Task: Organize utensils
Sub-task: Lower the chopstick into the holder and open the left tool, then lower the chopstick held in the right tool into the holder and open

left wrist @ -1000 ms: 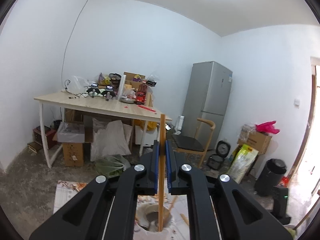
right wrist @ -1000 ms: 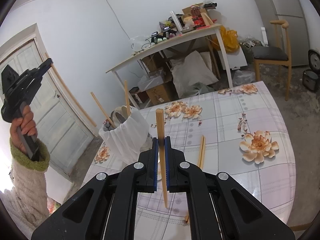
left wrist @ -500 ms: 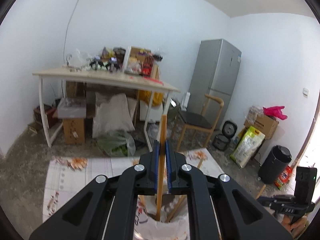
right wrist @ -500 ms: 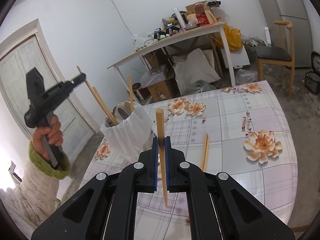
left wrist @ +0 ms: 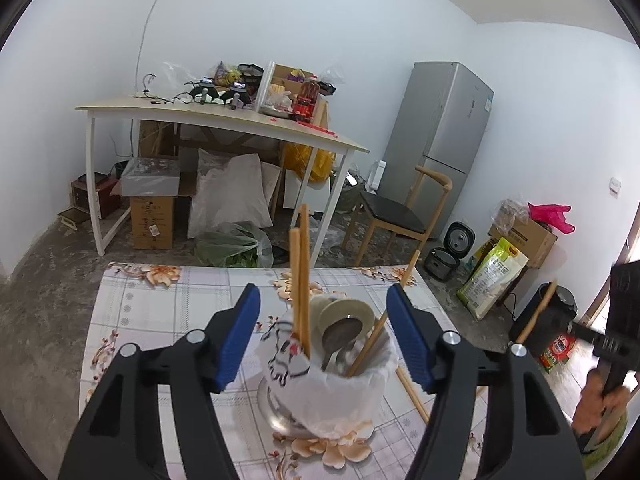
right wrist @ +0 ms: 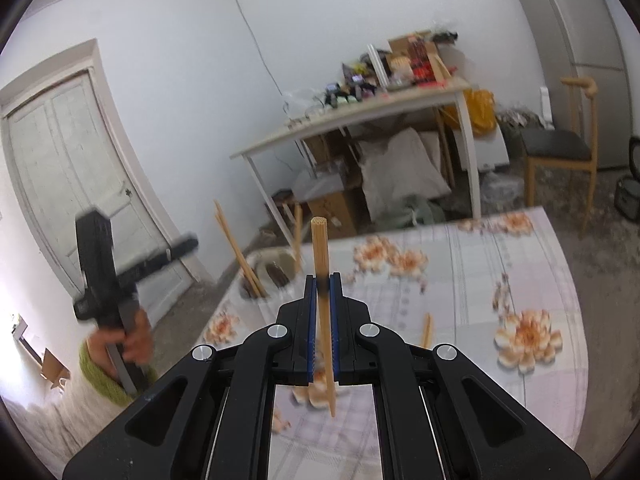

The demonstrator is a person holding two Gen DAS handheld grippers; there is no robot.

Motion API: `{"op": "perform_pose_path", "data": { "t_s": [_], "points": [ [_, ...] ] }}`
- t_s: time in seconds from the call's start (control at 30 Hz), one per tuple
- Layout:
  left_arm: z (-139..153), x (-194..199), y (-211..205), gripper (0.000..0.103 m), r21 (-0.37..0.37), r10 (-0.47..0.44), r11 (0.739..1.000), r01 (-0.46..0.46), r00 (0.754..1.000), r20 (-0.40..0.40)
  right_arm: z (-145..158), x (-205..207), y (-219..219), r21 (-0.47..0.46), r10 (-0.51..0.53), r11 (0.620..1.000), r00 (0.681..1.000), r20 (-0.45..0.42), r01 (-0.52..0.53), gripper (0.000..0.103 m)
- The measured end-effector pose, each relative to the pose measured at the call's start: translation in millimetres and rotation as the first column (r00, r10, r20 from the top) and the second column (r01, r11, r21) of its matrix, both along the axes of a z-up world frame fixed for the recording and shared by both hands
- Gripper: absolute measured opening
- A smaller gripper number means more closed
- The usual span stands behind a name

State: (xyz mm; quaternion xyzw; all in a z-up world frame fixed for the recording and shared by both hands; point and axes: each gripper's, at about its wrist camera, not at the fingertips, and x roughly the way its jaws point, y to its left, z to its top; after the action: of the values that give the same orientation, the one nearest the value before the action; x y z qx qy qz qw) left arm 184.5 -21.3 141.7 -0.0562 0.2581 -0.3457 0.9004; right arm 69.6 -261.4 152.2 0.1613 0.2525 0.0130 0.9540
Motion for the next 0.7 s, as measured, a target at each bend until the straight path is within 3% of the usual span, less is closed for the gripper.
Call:
{"op": "perform_pose_path", "data": {
  "t_s": [0.13, 0.37, 0.7],
  "points": [
    [-1.2, -17.4, 14.7, 0.074, 0.003, 0.019, 1.0, -0.019, 0.999, 0.028, 32.8, 8.8, 2.4, -0.01, 0.018, 1.0, 0.996, 0.084, -0.017, 0.004],
    [-21.4, -50.6, 29.9, 0.083, 0.103, 0.055, 0.993, -0.064, 0.994, 0.092, 71.8, 38.6, 13.8, -0.029, 0.059, 0.998, 0.983, 0.172, -0.055, 0.004],
    [-59.7, -72.1, 34.8, 0.087, 0.143, 0.039, 0.989, -0.04, 0.999, 0.008, 65.9, 95.6, 36.6, -0.036, 0.082, 0.996, 0.981, 0.177, -0.077, 0.004]
  ]
}}
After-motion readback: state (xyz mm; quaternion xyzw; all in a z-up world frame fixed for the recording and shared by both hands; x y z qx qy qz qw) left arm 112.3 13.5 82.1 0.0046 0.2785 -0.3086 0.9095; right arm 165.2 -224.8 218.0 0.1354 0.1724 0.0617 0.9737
